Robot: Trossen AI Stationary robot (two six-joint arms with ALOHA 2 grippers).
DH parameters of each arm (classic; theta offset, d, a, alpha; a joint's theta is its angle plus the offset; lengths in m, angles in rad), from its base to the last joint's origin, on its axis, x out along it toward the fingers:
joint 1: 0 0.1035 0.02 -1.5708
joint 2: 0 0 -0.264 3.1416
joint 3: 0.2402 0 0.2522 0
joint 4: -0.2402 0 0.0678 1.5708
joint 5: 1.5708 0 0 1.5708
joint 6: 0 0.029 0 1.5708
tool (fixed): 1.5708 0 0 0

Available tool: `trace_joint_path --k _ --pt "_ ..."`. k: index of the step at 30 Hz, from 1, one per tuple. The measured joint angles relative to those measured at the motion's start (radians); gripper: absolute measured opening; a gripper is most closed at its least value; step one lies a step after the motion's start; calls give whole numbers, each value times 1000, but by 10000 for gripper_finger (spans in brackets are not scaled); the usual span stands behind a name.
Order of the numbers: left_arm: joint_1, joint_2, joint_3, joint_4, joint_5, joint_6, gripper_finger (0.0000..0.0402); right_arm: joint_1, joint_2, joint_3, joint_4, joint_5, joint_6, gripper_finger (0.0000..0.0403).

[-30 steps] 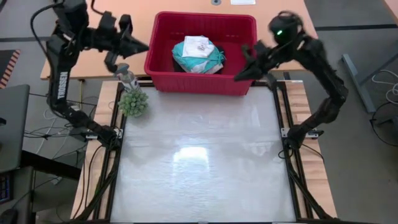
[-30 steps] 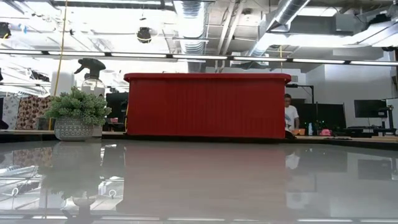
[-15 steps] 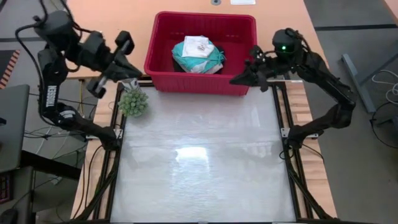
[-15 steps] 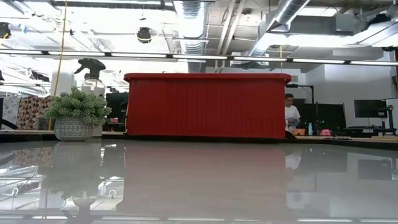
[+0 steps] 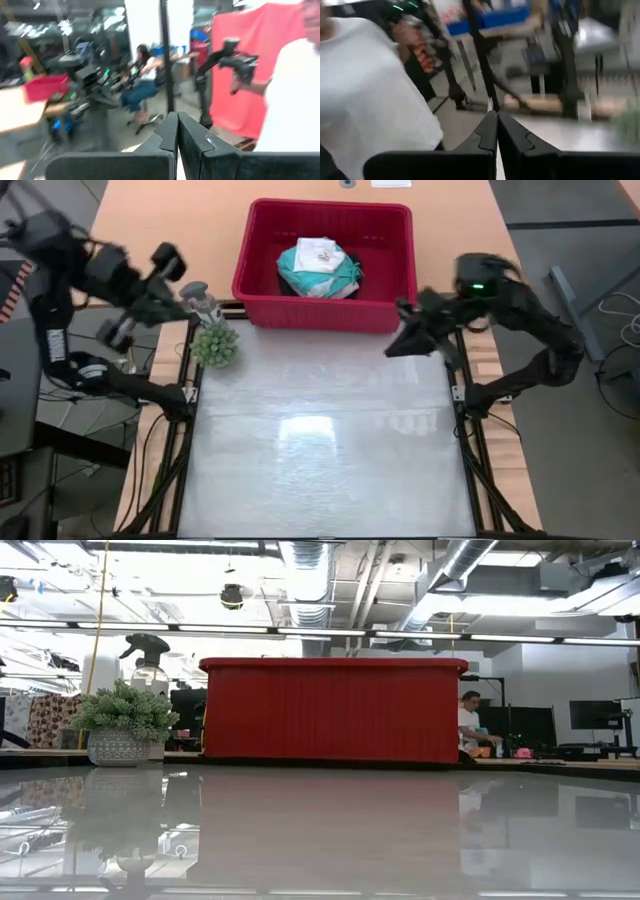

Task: Fold Laundry from Bin
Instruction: Return to Home Position

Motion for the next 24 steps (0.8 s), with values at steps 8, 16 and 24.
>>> trace_joint_path --k 8,16,24 --pt "-388 -204 -669 656 -375 -143 0 151 -155 -244 284 223 -63 40" --pt "-378 -569 -1221 1017 -602 -250 0 160 -469 -611 448 310 -51 40" --pt "-336 -824 -1407 1006 -704 -297 0 162 -780 -866 568 412 -51 40"
